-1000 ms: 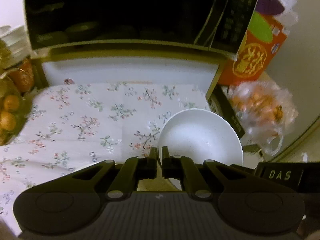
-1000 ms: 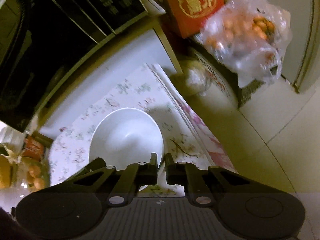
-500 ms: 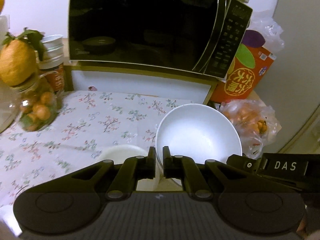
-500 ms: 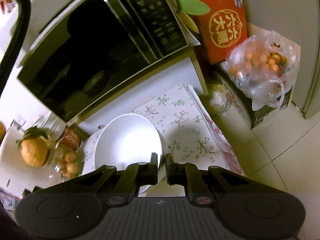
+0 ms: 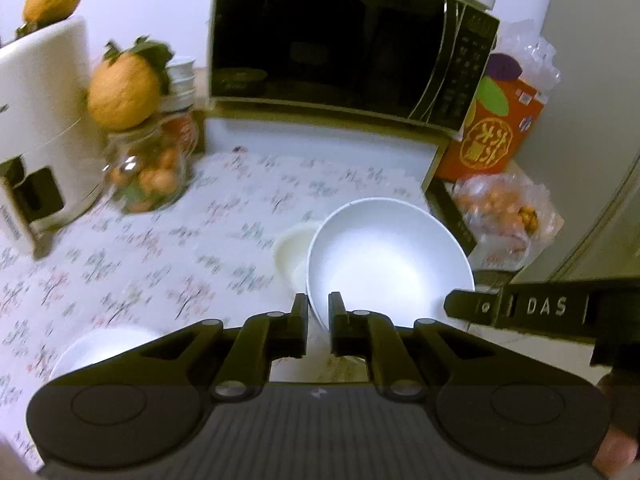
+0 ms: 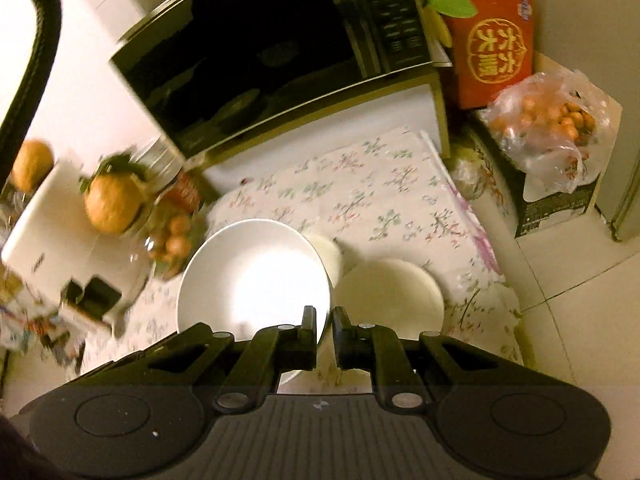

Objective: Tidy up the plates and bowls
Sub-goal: 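Lift the white bowl with both grippers and carry it toward the plates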

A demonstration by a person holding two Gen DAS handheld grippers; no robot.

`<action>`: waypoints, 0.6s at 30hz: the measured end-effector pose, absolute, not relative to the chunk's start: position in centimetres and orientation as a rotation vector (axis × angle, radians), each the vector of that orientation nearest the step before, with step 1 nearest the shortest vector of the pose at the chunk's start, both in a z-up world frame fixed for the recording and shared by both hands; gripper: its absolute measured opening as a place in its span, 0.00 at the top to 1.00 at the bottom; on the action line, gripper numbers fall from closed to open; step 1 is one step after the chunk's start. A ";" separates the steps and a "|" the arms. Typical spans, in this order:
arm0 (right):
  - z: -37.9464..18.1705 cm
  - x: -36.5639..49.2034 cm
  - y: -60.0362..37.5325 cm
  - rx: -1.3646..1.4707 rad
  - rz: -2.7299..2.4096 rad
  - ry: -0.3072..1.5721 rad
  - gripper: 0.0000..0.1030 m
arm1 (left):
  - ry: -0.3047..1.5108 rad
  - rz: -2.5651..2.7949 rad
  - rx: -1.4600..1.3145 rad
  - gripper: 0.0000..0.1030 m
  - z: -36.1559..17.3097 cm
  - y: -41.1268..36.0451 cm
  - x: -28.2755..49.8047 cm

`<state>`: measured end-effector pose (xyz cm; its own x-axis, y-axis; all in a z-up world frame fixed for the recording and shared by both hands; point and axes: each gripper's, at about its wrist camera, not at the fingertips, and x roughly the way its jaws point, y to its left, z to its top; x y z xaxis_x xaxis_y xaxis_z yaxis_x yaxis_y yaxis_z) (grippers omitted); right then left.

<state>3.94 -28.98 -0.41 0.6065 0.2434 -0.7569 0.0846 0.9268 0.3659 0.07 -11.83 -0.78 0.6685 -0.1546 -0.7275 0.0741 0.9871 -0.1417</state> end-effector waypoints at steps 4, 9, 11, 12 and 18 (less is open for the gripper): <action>-0.8 2.5 -27.4 0.351 0.130 0.953 0.91 | 0.879 -0.128 -0.122 0.91 -2.0 -10.3 -1.5; -2.3 0.8 -26.0 0.300 0.160 1.019 0.91 | 0.959 -0.132 -0.124 0.91 -4.2 -9.4 -2.8; -3.4 0.3 -25.5 0.267 0.164 1.056 0.91 | 0.982 -0.133 -0.110 0.91 -4.9 -9.5 -3.1; -4.0 0.2 -25.3 0.256 0.165 1.074 0.91 | 0.989 -0.134 -0.105 0.91 -5.2 -9.6 -3.2; -6.0 -0.1 -25.3 0.230 0.150 1.139 0.89 | 1.013 -0.152 -0.061 0.90 -6.5 -10.7 -3.7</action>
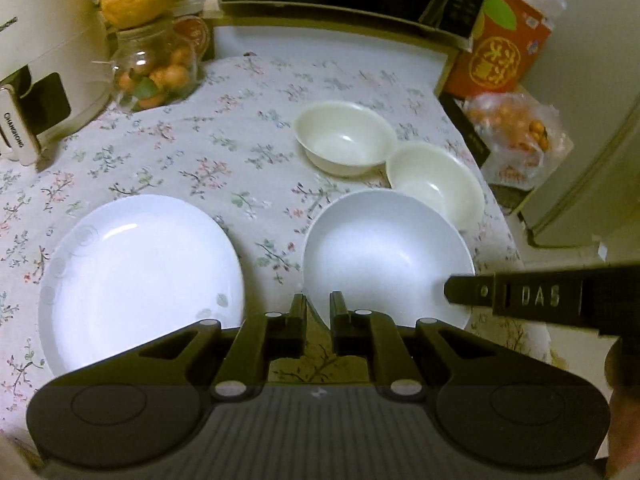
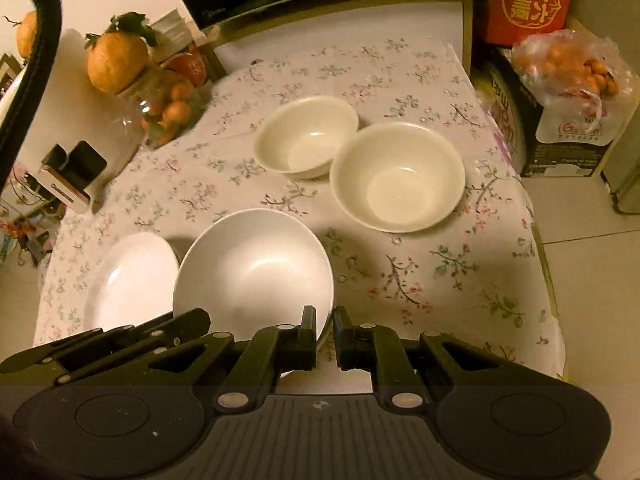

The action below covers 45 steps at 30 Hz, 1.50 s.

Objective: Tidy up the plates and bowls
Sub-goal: 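Lift the white bowl with both grippers and carry it toward the plates, then lower the white bowl onto the table and open both grippers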

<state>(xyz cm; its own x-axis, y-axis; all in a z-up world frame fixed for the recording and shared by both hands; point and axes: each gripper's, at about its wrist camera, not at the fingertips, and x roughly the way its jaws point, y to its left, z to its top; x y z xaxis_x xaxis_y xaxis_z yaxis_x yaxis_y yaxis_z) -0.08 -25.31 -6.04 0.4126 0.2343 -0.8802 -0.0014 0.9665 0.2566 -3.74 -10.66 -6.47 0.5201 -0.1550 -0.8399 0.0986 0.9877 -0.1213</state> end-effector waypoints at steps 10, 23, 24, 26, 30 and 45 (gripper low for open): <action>-7.6 -0.2 -26.1 0.209 0.132 1.172 0.89 | 1.041 -0.153 -0.012 0.90 -8.1 -11.7 -4.0; -8.9 0.0 -25.9 0.191 0.112 1.203 0.87 | 1.048 -0.154 0.024 0.89 -9.4 -12.1 -3.6; -8.9 0.0 -25.9 0.194 0.110 1.205 0.86 | 1.047 -0.154 0.028 0.89 -9.4 -12.1 -3.6; -9.0 0.1 -26.0 0.199 0.109 1.207 0.86 | 1.045 -0.159 0.034 0.89 -9.3 -12.3 -3.6; -8.9 0.1 -26.0 0.205 0.110 1.204 0.82 | 1.032 -0.162 0.044 0.88 -9.1 -12.4 -3.7; -8.8 0.3 -26.4 0.225 0.099 1.192 0.75 | 1.005 -0.147 0.056 0.78 -8.6 -12.4 -3.4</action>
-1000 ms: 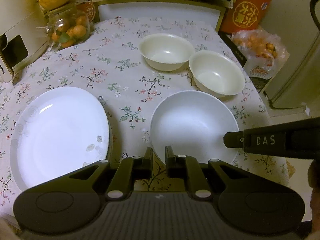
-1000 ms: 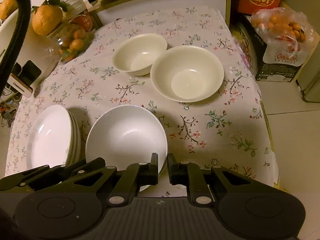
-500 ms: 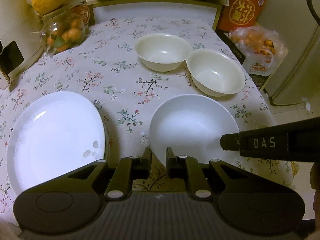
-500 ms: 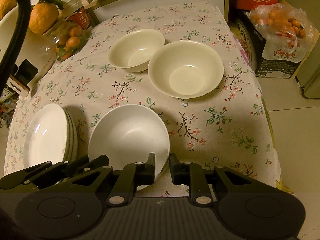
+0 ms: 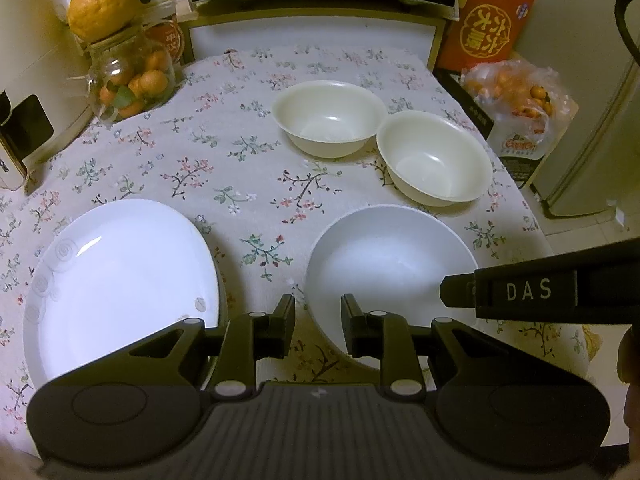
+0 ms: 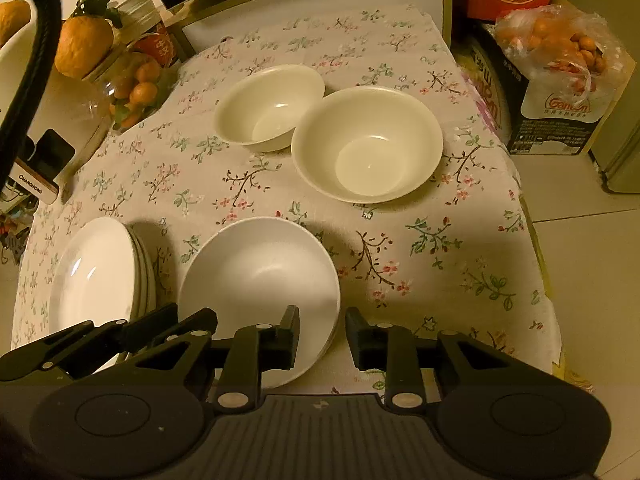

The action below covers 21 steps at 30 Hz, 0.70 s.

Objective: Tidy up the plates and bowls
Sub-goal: 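Lower the white bowl onto the table and open both grippers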

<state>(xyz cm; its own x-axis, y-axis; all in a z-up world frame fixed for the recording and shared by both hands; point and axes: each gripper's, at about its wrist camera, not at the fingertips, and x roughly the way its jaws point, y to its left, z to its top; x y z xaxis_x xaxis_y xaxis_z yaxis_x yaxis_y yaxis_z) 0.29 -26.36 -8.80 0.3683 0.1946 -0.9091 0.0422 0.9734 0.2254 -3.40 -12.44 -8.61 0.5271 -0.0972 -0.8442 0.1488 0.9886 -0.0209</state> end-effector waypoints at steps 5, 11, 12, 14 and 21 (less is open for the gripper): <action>-8.7 0.4 -26.7 0.230 0.099 1.186 0.73 | 1.006 -0.142 0.053 0.76 -8.5 -12.3 -3.3; -8.0 0.3 -26.8 0.202 0.085 1.151 0.68 | 0.989 -0.134 0.060 0.74 -7.9 -12.2 -3.3; -8.0 0.3 -26.8 0.201 0.086 1.148 0.68 | 0.987 -0.133 0.057 0.74 -7.8 -12.2 -3.3; -7.8 0.3 -26.9 0.210 0.089 1.141 0.68 | 0.979 -0.127 0.047 0.74 -7.5 -12.0 -3.2; -7.1 0.4 -27.1 0.217 0.084 1.110 0.67 | 0.962 -0.111 0.024 0.74 -6.9 -11.6 -2.6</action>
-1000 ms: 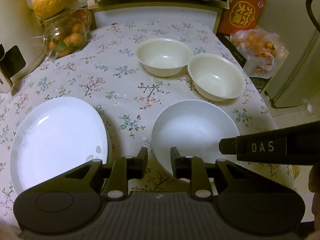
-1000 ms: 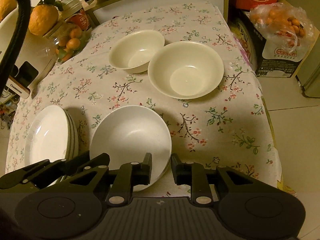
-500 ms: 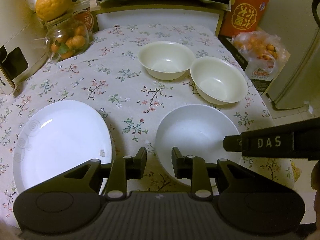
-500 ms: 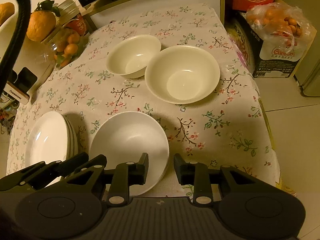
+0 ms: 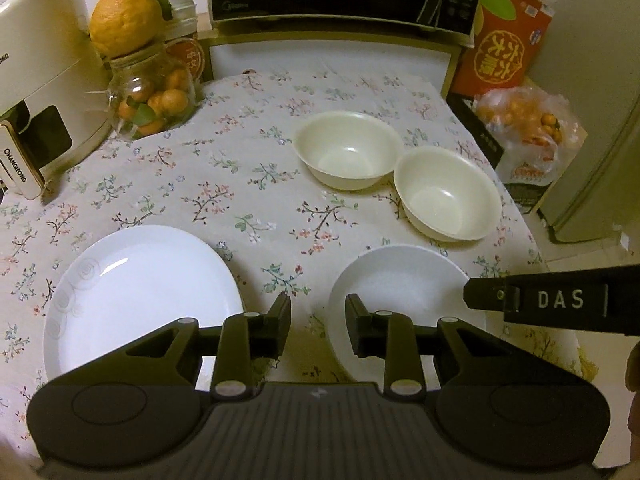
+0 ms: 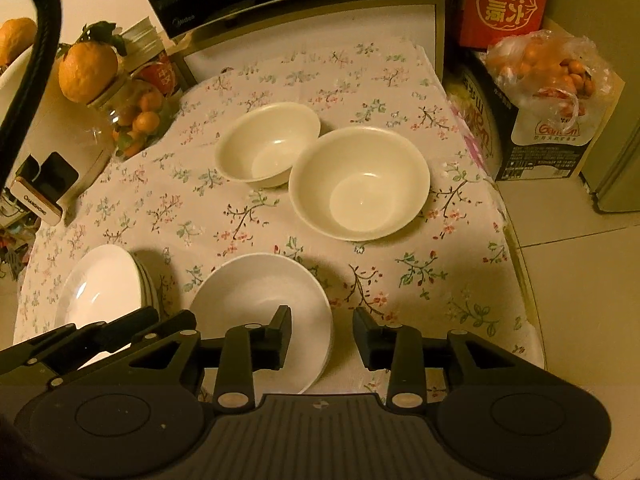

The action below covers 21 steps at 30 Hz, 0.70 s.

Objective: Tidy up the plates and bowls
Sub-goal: 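Lower the white bowl onto the table and open both grippers, then move both grippers to the larger cream bowl near the microwave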

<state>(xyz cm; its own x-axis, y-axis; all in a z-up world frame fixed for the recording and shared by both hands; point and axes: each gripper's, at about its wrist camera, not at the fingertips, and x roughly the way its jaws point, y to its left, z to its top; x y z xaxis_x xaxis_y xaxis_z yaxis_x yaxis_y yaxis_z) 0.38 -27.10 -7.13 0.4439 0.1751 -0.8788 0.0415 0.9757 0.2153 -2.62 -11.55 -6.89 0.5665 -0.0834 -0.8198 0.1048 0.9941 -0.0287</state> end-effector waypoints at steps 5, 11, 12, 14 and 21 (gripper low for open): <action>-6.5 0.6 -28.1 0.254 0.066 1.081 0.65 | 0.942 -0.111 0.006 0.74 -6.3 -11.3 -1.8; -5.4 1.3 -30.8 0.330 -0.004 1.024 0.65 | 0.929 -0.117 -0.023 0.74 -5.8 -11.3 -0.5; -5.4 1.4 -31.2 0.346 -0.017 1.021 0.64 | 0.927 -0.122 -0.019 0.73 -5.8 -11.5 -0.2; -5.4 1.7 -32.0 0.378 -0.048 1.015 0.62 | 0.921 -0.133 -0.006 0.71 -5.7 -12.0 0.3; -6.0 2.6 -33.8 0.465 -0.134 1.012 0.39 | 0.931 -0.189 -0.015 0.35 -6.4 -14.2 2.8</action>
<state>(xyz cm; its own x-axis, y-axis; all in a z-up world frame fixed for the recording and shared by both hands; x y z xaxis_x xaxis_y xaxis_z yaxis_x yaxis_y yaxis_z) 2.57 -33.81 -5.96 0.5309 0.1035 -0.8411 0.3195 0.8948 0.3118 2.79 -14.19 -6.37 0.5815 -0.1683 -0.7959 0.1552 0.9833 -0.0945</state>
